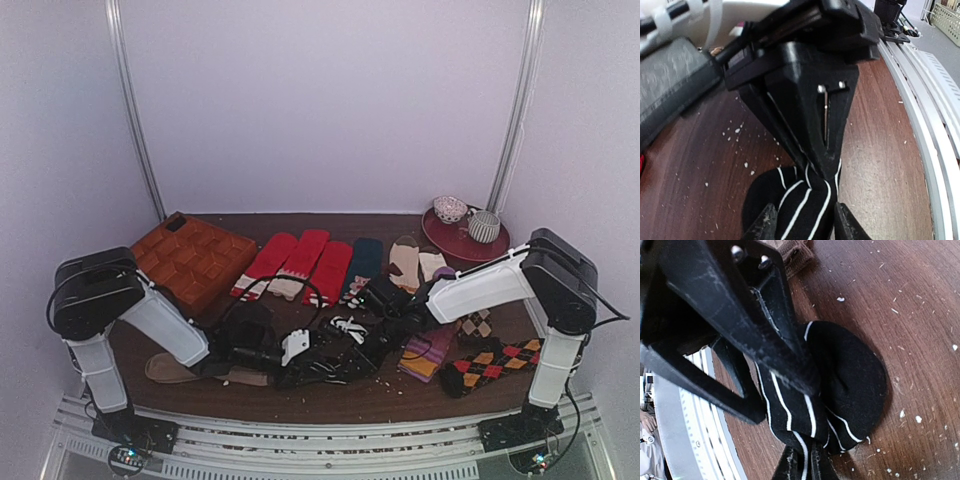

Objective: Roll the socks
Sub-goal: Roll the sock at the center of the board.

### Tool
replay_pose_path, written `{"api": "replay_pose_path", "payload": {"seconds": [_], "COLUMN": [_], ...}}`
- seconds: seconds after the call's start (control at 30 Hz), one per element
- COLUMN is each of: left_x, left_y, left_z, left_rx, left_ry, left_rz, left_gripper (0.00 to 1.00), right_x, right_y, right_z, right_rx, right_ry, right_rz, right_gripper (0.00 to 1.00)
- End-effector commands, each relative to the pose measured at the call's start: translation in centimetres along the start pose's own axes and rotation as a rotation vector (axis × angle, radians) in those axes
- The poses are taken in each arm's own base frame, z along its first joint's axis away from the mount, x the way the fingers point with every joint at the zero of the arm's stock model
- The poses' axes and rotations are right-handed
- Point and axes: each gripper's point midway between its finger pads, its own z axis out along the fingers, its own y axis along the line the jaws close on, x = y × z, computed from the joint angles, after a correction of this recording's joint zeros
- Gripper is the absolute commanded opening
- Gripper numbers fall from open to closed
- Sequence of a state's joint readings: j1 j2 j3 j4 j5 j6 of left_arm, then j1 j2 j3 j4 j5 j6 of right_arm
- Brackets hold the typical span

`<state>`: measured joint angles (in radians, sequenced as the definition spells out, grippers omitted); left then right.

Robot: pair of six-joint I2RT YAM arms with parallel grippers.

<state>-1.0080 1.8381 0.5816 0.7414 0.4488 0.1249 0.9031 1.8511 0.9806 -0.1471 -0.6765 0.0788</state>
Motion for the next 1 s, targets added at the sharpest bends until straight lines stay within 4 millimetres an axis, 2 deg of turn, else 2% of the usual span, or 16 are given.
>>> {"api": "replay_pose_path", "payload": {"seconds": [0.0, 0.17, 0.4, 0.63, 0.77, 0.97], "left_x": [1.0, 1.8, 2.8, 5.3, 7.9, 12.0], "left_y": [-0.8, -1.5, -1.8, -1.7, -2.1, -3.2], "left_z": [-0.1, -0.1, 0.0, -0.3, -0.7, -0.9], "left_rx": [0.014, 0.023, 0.035, -0.003, -0.025, -0.026], "left_ry": [0.001, 0.016, 0.051, 0.13, 0.207, 0.328], "left_rz": [-0.034, -0.055, -0.081, -0.191, -0.293, -0.459], "left_gripper": [0.38, 0.32, 0.0, 0.0, 0.0, 0.0], "right_x": [5.7, 5.5, 5.1, 3.1, 2.0, 0.0], "right_y": [-3.0, -3.1, -3.2, -3.2, -3.3, -3.3], "right_z": [0.9, 0.9, 0.8, -0.1, -0.7, -2.1], "right_rx": [0.092, 0.086, 0.084, 0.089, 0.092, 0.138], "right_ry": [0.183, 0.179, 0.16, 0.088, 0.048, -0.068], "right_rz": [0.142, 0.151, 0.162, 0.149, 0.143, 0.055], "right_gripper": [0.04, 0.04, 0.05, 0.07, 0.08, 0.24]}}
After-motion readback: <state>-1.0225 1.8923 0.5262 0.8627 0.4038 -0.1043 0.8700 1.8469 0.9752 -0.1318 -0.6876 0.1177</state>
